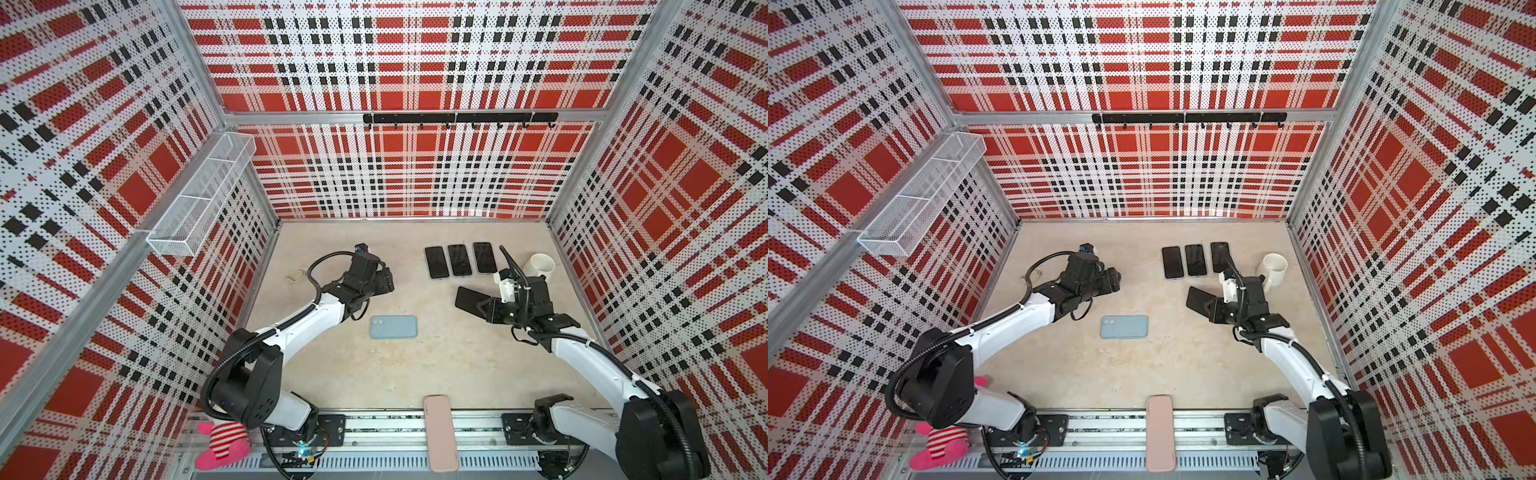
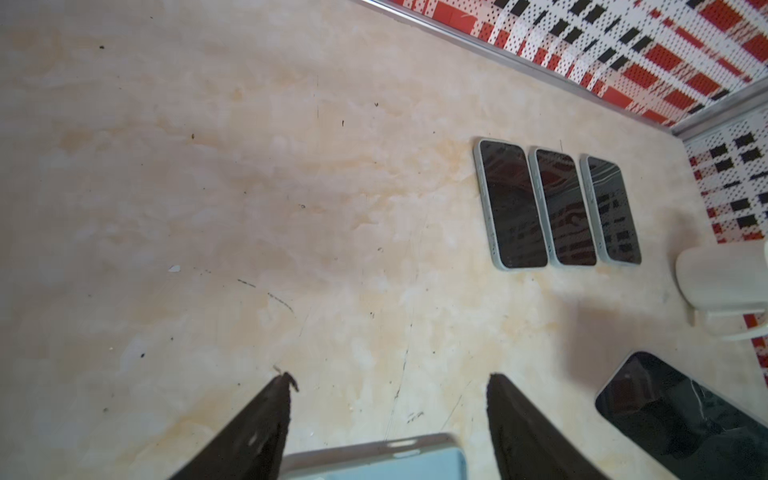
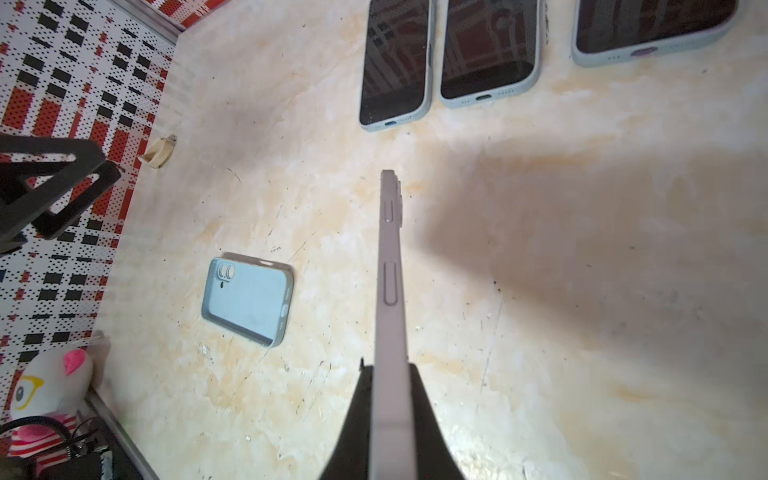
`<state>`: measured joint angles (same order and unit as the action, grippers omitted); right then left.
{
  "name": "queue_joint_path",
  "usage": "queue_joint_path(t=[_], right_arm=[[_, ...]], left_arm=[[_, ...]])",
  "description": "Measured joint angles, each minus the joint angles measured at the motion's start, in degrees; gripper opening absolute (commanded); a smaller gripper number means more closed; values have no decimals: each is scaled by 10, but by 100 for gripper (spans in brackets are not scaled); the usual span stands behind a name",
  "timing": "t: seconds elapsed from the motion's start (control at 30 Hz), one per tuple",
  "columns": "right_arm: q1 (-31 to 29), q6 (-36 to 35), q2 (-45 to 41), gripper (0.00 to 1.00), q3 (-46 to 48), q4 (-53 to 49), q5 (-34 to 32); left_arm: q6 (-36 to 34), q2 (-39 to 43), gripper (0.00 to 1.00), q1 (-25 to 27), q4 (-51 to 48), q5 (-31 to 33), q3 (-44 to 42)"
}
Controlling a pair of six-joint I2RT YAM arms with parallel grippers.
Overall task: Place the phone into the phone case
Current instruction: 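Release the phone from the left gripper and move it over the pale blue case, then grasp the case's lens-hole end with left gripper while right gripper lowers phone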
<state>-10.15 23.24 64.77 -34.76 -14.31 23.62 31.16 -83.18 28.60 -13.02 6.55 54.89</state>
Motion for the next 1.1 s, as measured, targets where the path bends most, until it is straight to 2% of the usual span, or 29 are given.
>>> queue_joint_path(t=[0.33,0.73,0.97,1.1], right_arm=[[56,-31,12,0,-26,-96,68],[73,1,30,0,-48,-139,205],[70,-14,59,0,-58,-159,271],[56,-12,79,0,-58,-154,286]], left_arm=[[-31,24,75,-2,-104,-56,-37],[-20,-47,57,21,-137,-64,-56],[-23,-37,51,23,-148,-47,-73],[-24,-29,46,23,-145,-48,-90]])
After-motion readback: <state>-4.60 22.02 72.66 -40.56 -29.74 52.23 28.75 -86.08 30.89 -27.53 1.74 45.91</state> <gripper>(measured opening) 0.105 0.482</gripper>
